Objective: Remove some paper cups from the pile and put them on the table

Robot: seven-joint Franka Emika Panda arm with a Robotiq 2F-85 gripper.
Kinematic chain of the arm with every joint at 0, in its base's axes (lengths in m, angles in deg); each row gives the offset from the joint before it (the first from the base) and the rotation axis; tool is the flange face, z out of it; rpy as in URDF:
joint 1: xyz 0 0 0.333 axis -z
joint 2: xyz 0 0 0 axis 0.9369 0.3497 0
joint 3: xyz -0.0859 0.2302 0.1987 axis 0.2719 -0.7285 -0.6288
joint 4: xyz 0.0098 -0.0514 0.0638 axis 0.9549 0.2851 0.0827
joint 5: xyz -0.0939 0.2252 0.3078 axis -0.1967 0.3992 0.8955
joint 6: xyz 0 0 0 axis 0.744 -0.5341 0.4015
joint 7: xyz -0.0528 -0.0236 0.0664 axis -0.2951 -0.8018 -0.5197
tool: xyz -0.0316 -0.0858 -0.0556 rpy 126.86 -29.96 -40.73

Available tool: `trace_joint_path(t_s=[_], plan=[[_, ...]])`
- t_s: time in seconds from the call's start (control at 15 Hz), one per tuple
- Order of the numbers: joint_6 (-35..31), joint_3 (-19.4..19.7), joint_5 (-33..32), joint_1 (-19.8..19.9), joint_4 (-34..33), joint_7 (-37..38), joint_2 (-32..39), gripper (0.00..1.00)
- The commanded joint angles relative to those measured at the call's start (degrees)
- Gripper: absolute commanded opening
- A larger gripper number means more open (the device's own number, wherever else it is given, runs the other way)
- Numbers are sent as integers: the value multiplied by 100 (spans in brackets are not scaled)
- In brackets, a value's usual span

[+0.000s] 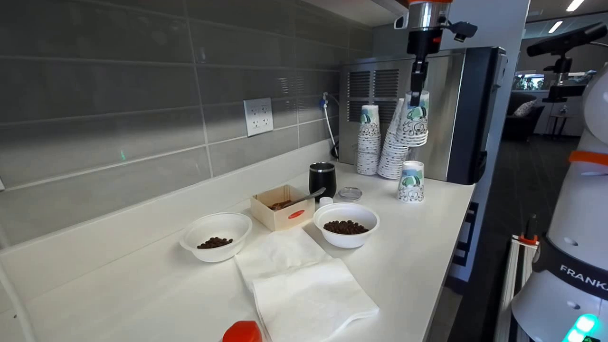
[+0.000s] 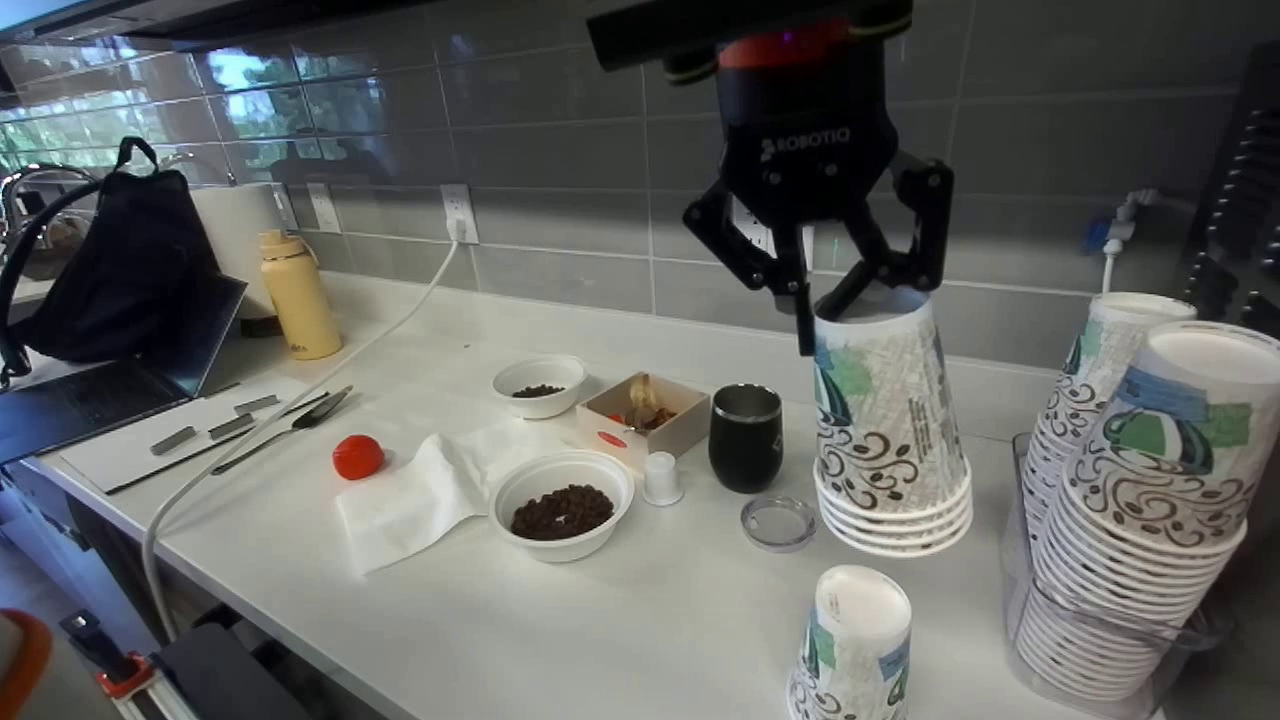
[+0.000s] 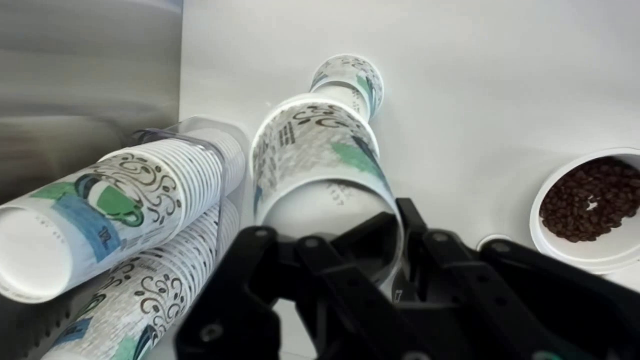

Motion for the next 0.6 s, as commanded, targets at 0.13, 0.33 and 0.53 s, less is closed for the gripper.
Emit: trace_joint_path(t_s=[0.13,0.33,0.53], plan=[[115,74,389,26,-63,-54,470,2],[56,54,330,86,-18,-58,566,2],[-115,134,390,95,36,-157,694,2]])
